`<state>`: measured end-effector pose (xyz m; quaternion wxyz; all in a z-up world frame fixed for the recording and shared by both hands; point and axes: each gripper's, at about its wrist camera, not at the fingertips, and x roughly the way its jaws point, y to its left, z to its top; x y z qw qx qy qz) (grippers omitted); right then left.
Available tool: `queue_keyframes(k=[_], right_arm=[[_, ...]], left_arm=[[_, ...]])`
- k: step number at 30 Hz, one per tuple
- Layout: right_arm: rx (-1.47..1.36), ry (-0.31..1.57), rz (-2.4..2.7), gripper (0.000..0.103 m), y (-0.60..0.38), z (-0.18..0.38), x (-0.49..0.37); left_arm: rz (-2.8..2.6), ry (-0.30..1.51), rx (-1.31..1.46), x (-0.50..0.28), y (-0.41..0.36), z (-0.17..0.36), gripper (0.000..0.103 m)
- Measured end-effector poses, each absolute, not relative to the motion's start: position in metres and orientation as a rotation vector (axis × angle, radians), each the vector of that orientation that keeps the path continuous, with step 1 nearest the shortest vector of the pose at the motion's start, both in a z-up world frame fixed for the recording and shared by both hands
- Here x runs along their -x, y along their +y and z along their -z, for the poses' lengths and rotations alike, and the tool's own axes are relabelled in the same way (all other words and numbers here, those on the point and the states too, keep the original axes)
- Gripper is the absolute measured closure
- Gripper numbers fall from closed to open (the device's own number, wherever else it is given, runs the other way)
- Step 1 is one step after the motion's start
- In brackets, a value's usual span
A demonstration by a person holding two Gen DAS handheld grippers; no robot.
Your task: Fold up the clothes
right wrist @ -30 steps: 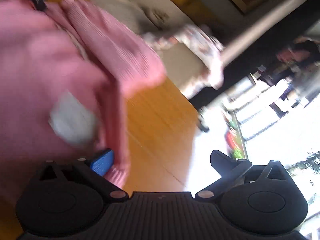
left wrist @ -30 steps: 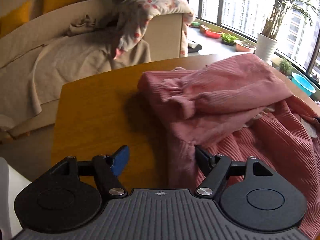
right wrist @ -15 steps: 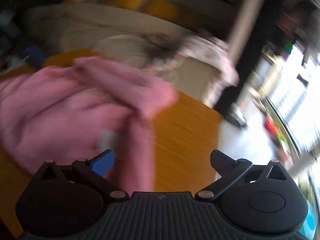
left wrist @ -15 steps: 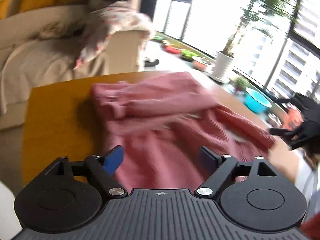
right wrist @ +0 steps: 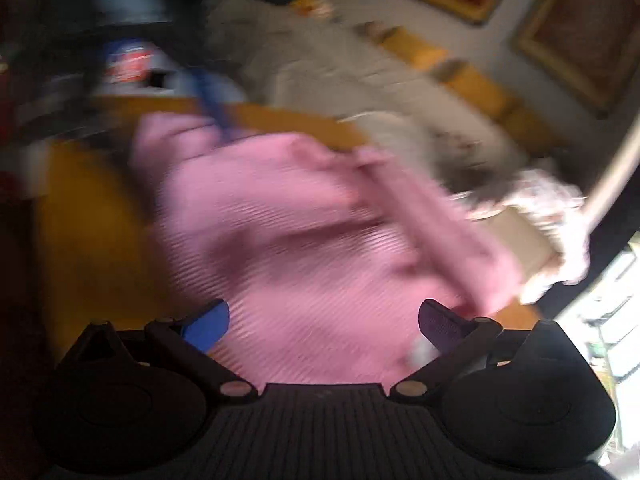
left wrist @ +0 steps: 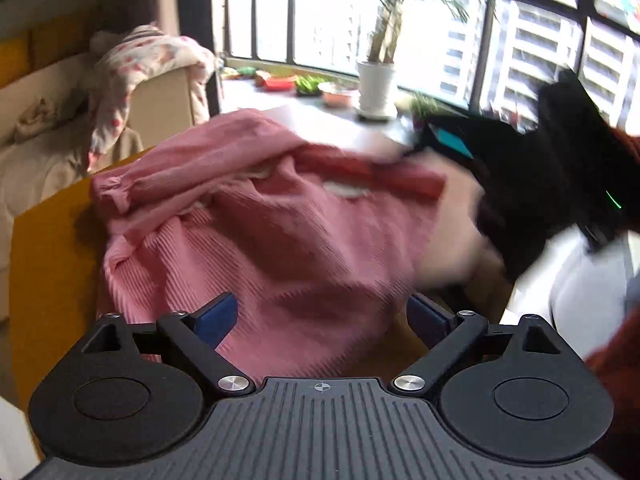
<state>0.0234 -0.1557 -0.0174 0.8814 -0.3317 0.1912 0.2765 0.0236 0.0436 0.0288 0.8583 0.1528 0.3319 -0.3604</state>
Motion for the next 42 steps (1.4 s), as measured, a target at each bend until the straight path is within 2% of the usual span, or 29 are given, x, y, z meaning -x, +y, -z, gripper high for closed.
queue_keyframes(k=[3, 8, 10, 12, 13, 14, 15, 17, 23, 26, 28, 31, 32, 34, 36, 37, 39, 42], right_arm=[[0.574, 0.362, -0.439, 0.003, -0.163, 0.003, -0.056], [0.447, 0.493, -0.582, 0.003, -0.184, -0.012, -0.064], [0.464, 0.547, -0.640, 0.003, -0.185, -0.006, -0.049], [0.486, 0.576, -0.673, 0.003, -0.182, 0.001, -0.040], [0.505, 0.582, -0.687, 0.003, -0.181, 0.005, -0.031], [0.530, 0.581, -0.698, 0.003, -0.179, 0.008, -0.024], [0.554, 0.577, -0.707, 0.003, -0.177, 0.012, -0.019], [0.603, 0.558, -0.718, 0.003, -0.169, 0.019, -0.010], [0.640, 0.448, -0.694, 0.021, -0.145, 0.026, -0.005], [0.641, 0.422, -0.633, 0.038, -0.149, 0.023, -0.015], [0.601, 0.420, -0.581, 0.056, -0.158, 0.015, -0.025], [0.531, 0.421, -0.527, 0.063, -0.172, 0.003, -0.041], [0.520, 0.417, -0.523, 0.064, -0.173, 0.001, -0.043], [0.496, 0.407, -0.516, 0.070, -0.176, -0.004, -0.049], [0.473, 0.398, -0.508, 0.071, -0.178, -0.008, -0.054], [0.461, 0.393, -0.504, 0.072, -0.179, -0.010, -0.057], [0.438, 0.384, -0.497, 0.072, -0.182, -0.015, -0.062], [0.412, 0.365, -0.486, 0.072, -0.183, -0.023, -0.068]], left_arm=[[0.729, 0.740, -0.373, -0.020, 0.043, -0.017, 0.007], [0.671, 0.741, -0.473, -0.030, 0.041, 0.002, 0.007], [0.646, 0.716, -0.461, -0.040, 0.041, 0.001, 0.020], [0.621, 0.691, -0.448, -0.050, 0.041, -0.001, 0.062], [0.621, 0.678, -0.428, -0.055, 0.042, -0.005, 0.070], [0.621, 0.665, -0.407, -0.060, 0.042, -0.010, 0.083], [0.620, 0.652, -0.386, -0.065, 0.043, -0.015, 0.087], [0.617, 0.628, -0.339, -0.072, 0.045, -0.026, 0.088], [0.596, 0.550, -0.217, -0.088, 0.052, -0.060, 0.090], [0.604, 0.528, -0.133, -0.098, 0.058, -0.075, 0.090], [0.631, 0.523, -0.063, -0.102, 0.067, -0.085, 0.090], [0.644, 0.515, -0.001, -0.104, 0.078, -0.097, 0.090], [0.639, 0.513, 0.006, -0.103, 0.081, -0.100, 0.086], [0.636, 0.525, 0.006, -0.099, 0.084, -0.099, 0.073], [0.672, 0.553, -0.028, -0.088, 0.081, -0.092, 0.041], [0.691, 0.567, -0.046, -0.083, 0.079, -0.088, 0.035], [0.733, 0.599, -0.128, -0.065, 0.069, -0.071, 0.016], [0.728, 0.649, -0.304, -0.046, 0.051, -0.038, 0.011]])
